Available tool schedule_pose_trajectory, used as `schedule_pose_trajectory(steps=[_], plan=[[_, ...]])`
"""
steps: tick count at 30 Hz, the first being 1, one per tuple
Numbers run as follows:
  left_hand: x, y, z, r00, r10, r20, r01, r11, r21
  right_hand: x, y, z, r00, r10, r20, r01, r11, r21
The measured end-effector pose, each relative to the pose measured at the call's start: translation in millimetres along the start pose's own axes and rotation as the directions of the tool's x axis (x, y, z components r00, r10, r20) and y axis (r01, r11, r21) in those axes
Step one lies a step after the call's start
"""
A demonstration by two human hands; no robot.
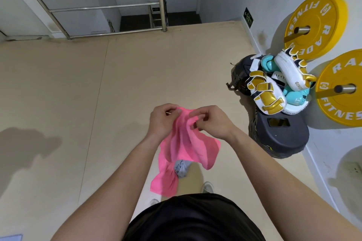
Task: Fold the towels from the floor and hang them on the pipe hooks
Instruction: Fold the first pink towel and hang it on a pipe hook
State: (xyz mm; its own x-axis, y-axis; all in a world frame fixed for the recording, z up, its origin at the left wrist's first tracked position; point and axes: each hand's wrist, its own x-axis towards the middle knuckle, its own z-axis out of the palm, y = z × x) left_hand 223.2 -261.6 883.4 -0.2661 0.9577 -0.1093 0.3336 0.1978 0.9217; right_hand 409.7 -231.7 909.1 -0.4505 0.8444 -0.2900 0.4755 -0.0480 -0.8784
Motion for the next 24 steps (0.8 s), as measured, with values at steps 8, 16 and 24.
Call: schedule_pose_trajectory(steps=[8, 16, 24], plan=[[-19.3, 11.1, 11.1, 0.998, -0.02, 0.066, 0.026, 0.995, -0.1, -1.6, 0.0, -1.0, 0.997, -0.053, -0.056, 0.047, 0.992, -0.113], [-23.1, 15.7, 11.9, 0.994, -0.095, 0.057, 0.106, 0.958, -0.268, 1.5, -4.9, 0.2, 0.975, -0.147, -0.165, 0.111, 0.971, -0.21], [-23.0, 13.3, 9.2, 0.993, -0.088, 0.078, 0.107, 0.957, -0.269, 5.6, -6.7, 1.9, 0.969, -0.089, -0.23, 0.056, 0.987, -0.148]])
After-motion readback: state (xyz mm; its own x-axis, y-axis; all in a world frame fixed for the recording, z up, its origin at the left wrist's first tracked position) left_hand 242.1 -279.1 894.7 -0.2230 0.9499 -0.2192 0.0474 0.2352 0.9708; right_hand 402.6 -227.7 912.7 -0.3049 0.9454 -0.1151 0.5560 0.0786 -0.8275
